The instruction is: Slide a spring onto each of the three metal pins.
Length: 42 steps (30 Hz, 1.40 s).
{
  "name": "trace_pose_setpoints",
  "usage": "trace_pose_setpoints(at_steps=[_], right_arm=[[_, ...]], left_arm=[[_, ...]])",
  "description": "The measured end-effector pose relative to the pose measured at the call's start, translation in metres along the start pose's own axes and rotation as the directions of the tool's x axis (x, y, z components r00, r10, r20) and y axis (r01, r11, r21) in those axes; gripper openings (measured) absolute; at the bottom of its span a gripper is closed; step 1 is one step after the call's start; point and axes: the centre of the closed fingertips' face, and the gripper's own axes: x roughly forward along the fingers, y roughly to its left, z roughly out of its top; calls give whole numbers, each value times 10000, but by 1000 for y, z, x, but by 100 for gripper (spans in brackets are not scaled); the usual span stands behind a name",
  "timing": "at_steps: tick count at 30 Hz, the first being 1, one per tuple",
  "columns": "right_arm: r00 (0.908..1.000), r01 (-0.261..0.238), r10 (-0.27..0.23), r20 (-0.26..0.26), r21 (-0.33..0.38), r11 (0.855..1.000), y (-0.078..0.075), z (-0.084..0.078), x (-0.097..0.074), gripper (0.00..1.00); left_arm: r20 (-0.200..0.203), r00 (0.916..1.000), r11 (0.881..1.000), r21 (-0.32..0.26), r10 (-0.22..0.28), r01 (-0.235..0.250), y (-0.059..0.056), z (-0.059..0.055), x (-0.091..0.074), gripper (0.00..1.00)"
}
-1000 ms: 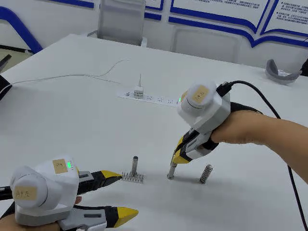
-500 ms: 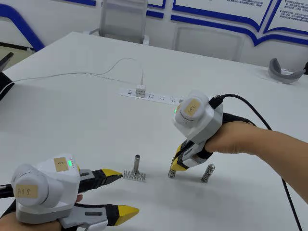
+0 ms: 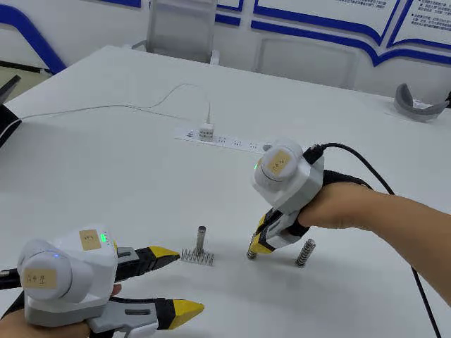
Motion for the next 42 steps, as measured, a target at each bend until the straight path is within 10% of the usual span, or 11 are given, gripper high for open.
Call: trace_pose_setpoints(at_steps=[15,42], right_arm=[[9971,221,-187,734,-471,9986,9,29,-16,20],[9927,-470,562,1063,-871,9951,39,54,37,14]], left_arm=[[-69,10000,10000,68,-32,32,-2,0,1,51],[-132,9998,9999,2,135,-135,4,-3,-4,50]])
